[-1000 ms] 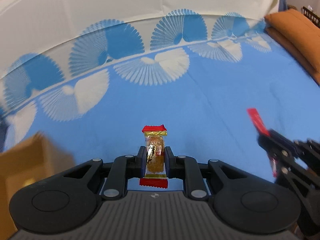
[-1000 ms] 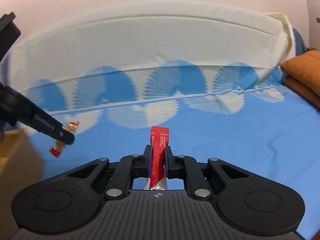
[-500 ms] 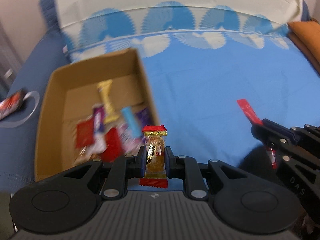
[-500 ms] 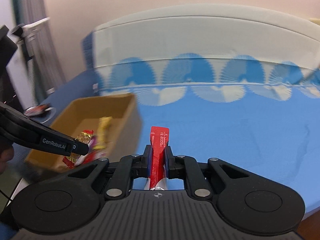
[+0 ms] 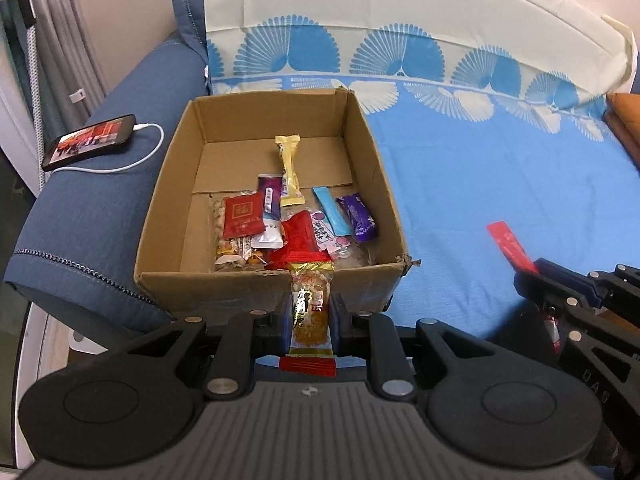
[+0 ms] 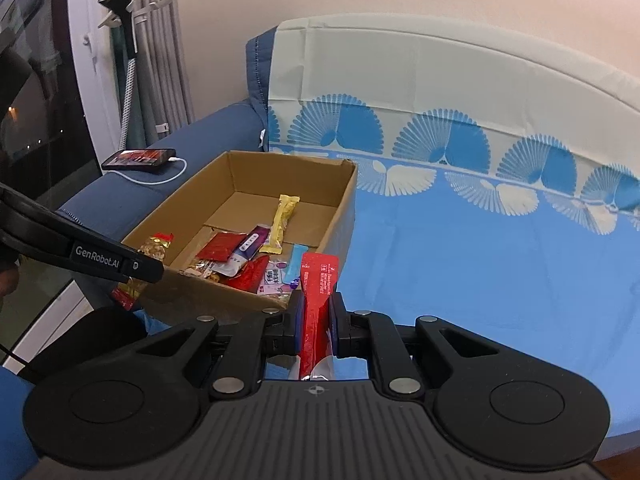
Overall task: Organize snacks
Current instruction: 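Carry the gold candy with the left tool while the right tool carries the red packet to the box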
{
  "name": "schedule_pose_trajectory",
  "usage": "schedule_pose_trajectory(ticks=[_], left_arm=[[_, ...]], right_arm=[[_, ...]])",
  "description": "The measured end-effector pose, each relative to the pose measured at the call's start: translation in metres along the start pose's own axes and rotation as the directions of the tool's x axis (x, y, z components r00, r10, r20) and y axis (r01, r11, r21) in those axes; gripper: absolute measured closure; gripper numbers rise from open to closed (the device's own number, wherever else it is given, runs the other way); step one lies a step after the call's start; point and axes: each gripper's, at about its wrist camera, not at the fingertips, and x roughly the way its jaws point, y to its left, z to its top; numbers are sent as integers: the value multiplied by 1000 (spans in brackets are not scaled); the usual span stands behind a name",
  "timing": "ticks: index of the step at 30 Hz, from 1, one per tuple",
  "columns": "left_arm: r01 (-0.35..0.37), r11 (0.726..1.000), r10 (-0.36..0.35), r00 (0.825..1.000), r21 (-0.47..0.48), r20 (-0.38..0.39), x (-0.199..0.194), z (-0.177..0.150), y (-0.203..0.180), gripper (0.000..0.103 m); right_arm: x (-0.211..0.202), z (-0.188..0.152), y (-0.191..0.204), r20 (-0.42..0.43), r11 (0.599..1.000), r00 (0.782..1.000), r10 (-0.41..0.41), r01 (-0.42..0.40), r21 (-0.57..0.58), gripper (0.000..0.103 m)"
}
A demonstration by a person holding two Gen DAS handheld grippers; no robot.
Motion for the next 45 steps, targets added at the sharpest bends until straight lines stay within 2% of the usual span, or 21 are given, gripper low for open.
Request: schedule_pose_trajectory(ticks=[11, 26, 45], left_arm=[[13, 1000, -13, 1000, -14, 20, -7, -5, 4, 83], [14, 1000, -14, 1000, -28, 19, -3, -2, 10, 83], [-36, 994, 40, 999, -108, 34, 18, 35, 56, 83]], right_arm=[[-8, 0, 9, 17, 999, 1000, -12, 12, -38, 89], [0, 1, 12, -5, 998, 1000, -2, 1, -59, 89], [40, 32, 20, -12, 997, 999, 38, -39, -73, 89]])
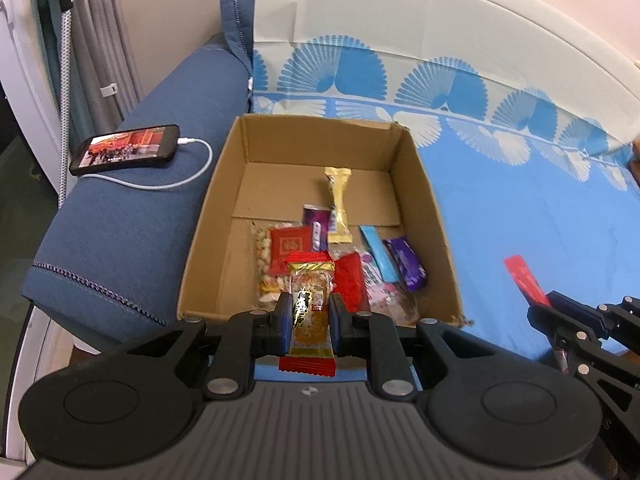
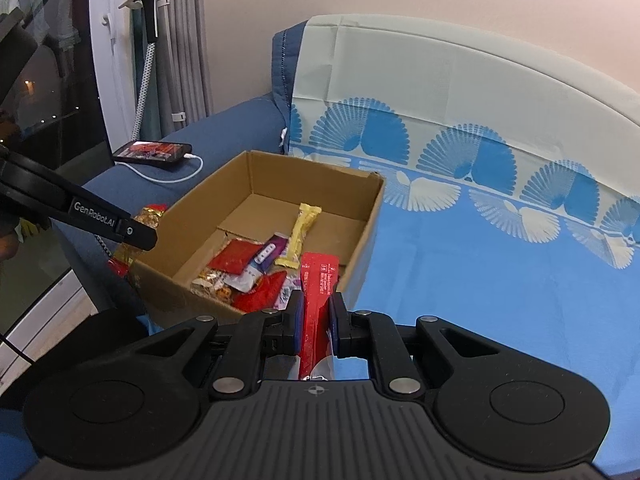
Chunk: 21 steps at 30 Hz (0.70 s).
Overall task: Organize snacks
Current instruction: 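Carry the gold candy with the left tool while the right tool carries the red packet to the box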
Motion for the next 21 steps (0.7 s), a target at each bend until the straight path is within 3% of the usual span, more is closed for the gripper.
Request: schedule_pose_trajectory(ticks=[21], left_arm=[[-3, 999, -1, 997, -50, -75, 81, 55, 22, 83]], right_arm=[[106, 55, -2, -55, 987, 992, 115, -108, 118, 88]])
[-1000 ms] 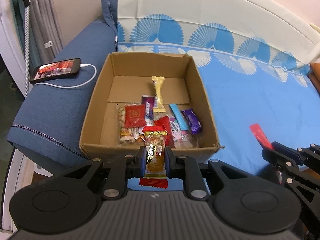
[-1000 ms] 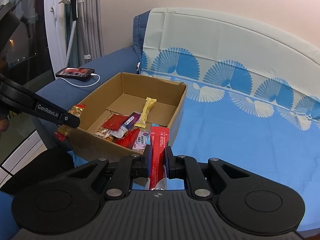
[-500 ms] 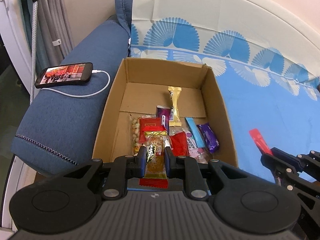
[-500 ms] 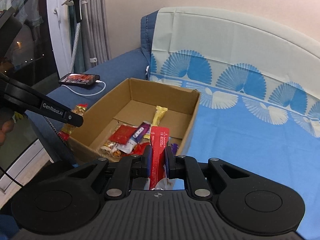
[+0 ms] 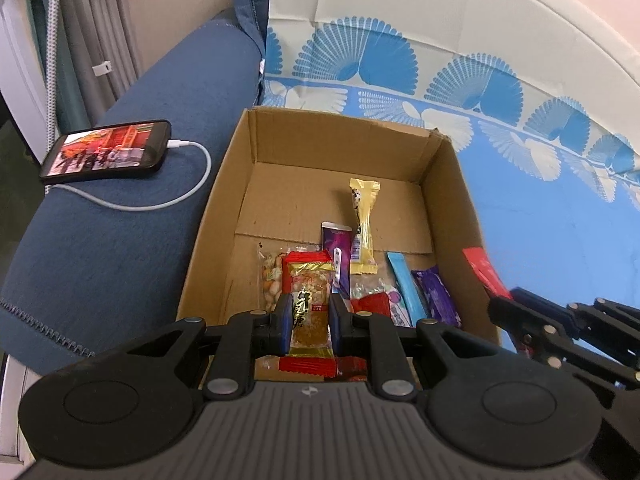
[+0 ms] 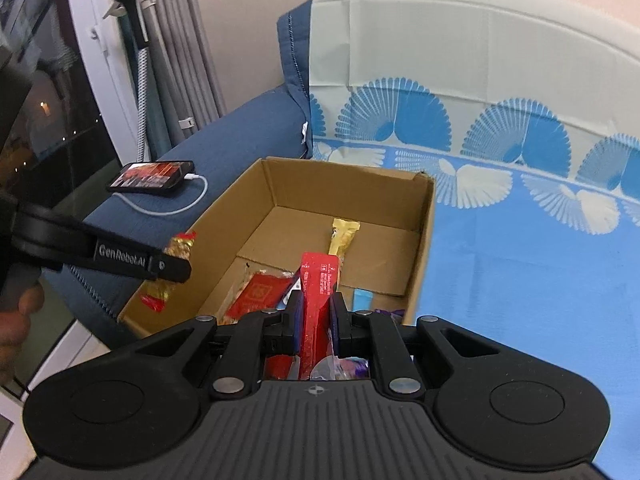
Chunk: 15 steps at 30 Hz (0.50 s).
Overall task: Organize snacks
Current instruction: 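Carry the gold candy with the left tool while the right tool carries the red packet to the box, then open both tools to drop the candy and red packet into the box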
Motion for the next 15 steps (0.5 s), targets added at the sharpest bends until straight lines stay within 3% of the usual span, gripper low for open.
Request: schedule_pose_trajectory(ticks=[15], left_arm=[[-10, 1000, 11, 997, 13, -82, 70, 22, 3, 83]], right_arm=[[74, 13, -15, -80, 999, 997, -1, 4, 40, 88]])
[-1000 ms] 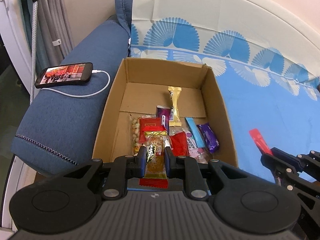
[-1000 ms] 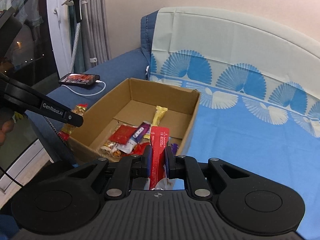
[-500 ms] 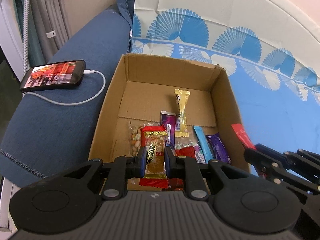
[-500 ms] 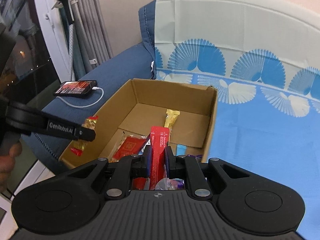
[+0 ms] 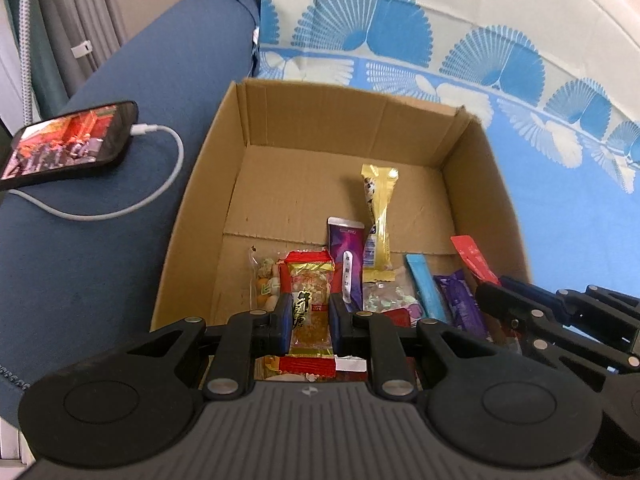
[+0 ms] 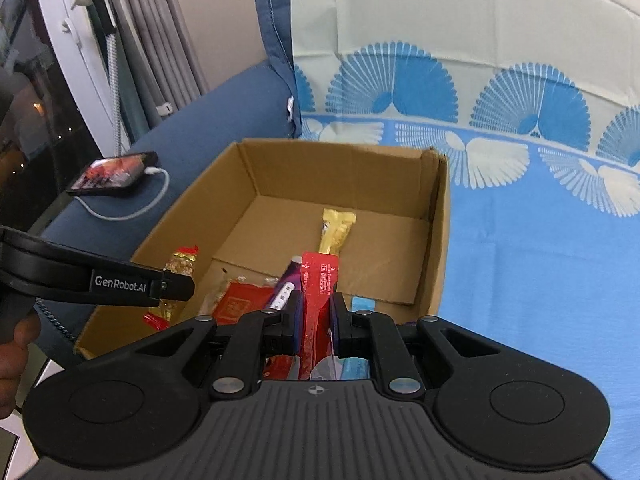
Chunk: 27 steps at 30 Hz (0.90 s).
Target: Organize snacks
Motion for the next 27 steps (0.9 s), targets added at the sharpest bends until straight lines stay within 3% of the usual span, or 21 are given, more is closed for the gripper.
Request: schedule_pose_trajectory(ticks=[8, 9, 11, 12, 13, 15, 18, 24, 27], left_arm=[[-36, 999, 37, 998, 24, -41, 34, 2, 1, 82], [-41, 999, 43, 998, 32, -47, 38, 3, 1, 78], [-41, 998, 44, 997, 49, -60, 41, 4, 1, 39], [-60, 997, 63, 997, 54, -55, 38, 5, 1, 11], [-101, 994, 103, 994, 49, -26, 33, 4, 3, 0], [-114, 992, 112, 993, 48, 40, 20, 0, 7, 0], [-119, 992, 118, 993, 46, 20, 9, -7, 10, 0], [-134, 991, 135, 989, -24, 60, -35, -30, 11, 0], [-142, 990, 143, 986, -23, 83, -60, -44, 6, 0]], right_arm=[[26, 3, -7, -22, 1000, 999, -24, 24, -1, 84], [30, 3, -7, -26, 1000, 999, -30, 30, -2, 82], [35, 5, -7, -45, 999, 998, -44, 43, -5, 64], [37, 6, -7, -53, 998, 996, -65, 65, -4, 32], [34, 6, -7, -48, 996, 995, -89, 89, -1, 15], [25, 6, -7, -11, 998, 998, -70, 69, -7, 10], [8, 1, -4, 11, 998, 998, -64, 64, -29, 1], [-40, -14, 7, 23, 998, 998, -55, 55, -22, 0], [-72, -26, 19, 69, 998, 996, -55, 57, -29, 0]])
